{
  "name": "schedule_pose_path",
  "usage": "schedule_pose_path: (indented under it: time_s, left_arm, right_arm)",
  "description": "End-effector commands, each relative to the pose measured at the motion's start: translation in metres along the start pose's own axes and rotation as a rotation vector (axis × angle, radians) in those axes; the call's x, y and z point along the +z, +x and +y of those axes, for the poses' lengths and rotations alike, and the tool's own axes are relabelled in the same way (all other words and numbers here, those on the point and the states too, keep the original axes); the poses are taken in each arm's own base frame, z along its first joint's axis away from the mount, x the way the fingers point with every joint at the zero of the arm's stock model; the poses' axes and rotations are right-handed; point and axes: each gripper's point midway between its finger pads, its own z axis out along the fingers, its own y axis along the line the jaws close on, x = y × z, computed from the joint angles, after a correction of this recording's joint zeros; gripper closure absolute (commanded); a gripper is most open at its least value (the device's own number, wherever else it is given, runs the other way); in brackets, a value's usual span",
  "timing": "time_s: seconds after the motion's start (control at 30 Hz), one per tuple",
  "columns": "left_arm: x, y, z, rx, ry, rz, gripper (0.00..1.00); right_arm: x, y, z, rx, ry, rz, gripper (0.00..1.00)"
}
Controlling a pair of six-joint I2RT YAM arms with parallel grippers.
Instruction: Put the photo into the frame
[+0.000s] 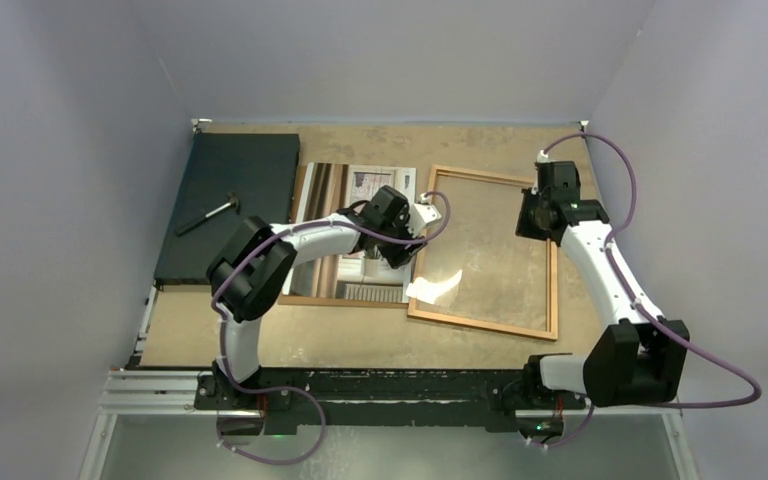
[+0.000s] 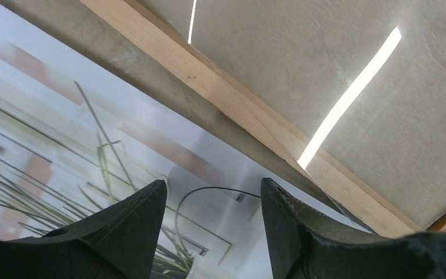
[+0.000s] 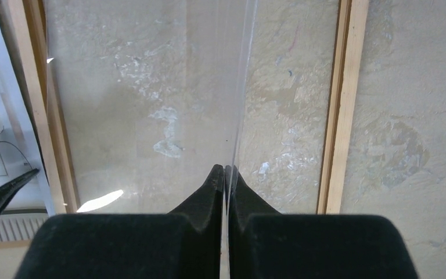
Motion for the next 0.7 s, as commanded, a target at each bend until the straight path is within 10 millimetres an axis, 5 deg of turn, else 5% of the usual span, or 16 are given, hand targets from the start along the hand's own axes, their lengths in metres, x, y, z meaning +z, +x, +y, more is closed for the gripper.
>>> schedule_pose_path:
  time_s: [0.0, 0.27, 0.47, 0.67]
  left_arm:
    - [-0.006, -0.009, -0.020, 0.072, 0.041, -0.037, 0.41]
    - [-0.005, -0.001, -0.027, 0.082, 0.051, -0.024, 0.41]
    - [-0.007, 0.000, -0.026, 0.093, 0.044, -0.026, 0.42]
    - [-0.010, 0.001, -0.028, 0.097, 0.048, -0.031, 0.42]
  right_arm:
    - [0.003, 0.004, 0.001, -0.034, -0.008, 0.025, 0.95]
    - [0.006, 0.026, 0.025, 0.090, -0.139, 0.059, 0.62]
    - [0.010, 0.031, 0.029, 0.153, -0.157, 0.053, 0.62]
    - [0.011, 0.017, 0.024, 0.151, -0.125, 0.007, 0.78]
